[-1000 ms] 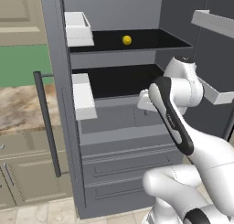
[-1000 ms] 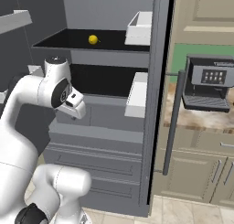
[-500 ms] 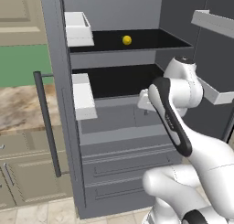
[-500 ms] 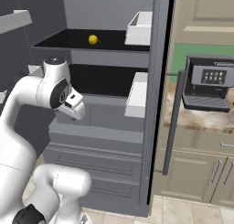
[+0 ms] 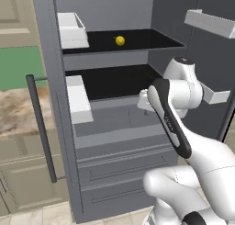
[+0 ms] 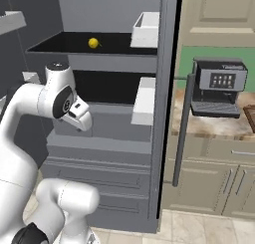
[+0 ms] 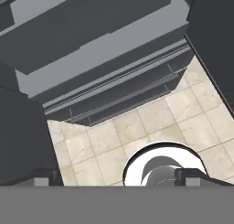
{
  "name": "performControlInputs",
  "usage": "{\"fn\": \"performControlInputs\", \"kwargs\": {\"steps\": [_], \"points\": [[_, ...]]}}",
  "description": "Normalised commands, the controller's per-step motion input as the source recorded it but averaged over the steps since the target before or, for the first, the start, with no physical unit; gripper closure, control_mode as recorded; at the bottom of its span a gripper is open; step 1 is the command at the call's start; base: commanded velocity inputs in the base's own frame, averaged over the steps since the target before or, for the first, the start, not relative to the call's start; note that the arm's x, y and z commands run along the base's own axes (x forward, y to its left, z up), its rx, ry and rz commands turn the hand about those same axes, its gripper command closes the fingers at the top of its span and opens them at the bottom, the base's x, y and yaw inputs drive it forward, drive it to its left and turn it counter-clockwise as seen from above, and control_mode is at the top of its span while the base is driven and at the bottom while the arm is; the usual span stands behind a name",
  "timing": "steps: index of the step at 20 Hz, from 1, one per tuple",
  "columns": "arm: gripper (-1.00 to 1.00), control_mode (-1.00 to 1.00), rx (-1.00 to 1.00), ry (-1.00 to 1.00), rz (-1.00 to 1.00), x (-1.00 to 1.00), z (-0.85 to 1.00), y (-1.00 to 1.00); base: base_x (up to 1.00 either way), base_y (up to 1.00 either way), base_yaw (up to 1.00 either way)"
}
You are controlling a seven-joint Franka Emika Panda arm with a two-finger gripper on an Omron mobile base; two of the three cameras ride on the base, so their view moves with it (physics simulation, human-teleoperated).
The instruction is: Retrieve a lemon from the fridge and place it on the cutting board with the fish.
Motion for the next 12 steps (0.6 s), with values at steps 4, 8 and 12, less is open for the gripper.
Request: {"fn": "performControlInputs", "kwargs": {"steps": [4,8,12], "points": [[-1.0,1.0,0.0,0.0,0.0,0.0,0.0,0.0,0.24,-0.09,0.04],[-1.0,1.0,0.0,0.0,0.0,0.0,0.0,0.0,0.77,-0.14,0.12],[-1.0,1.0,0.0,0.0,0.0,0.0,0.0,0.0,0.91,-0.14,0.12]]}}
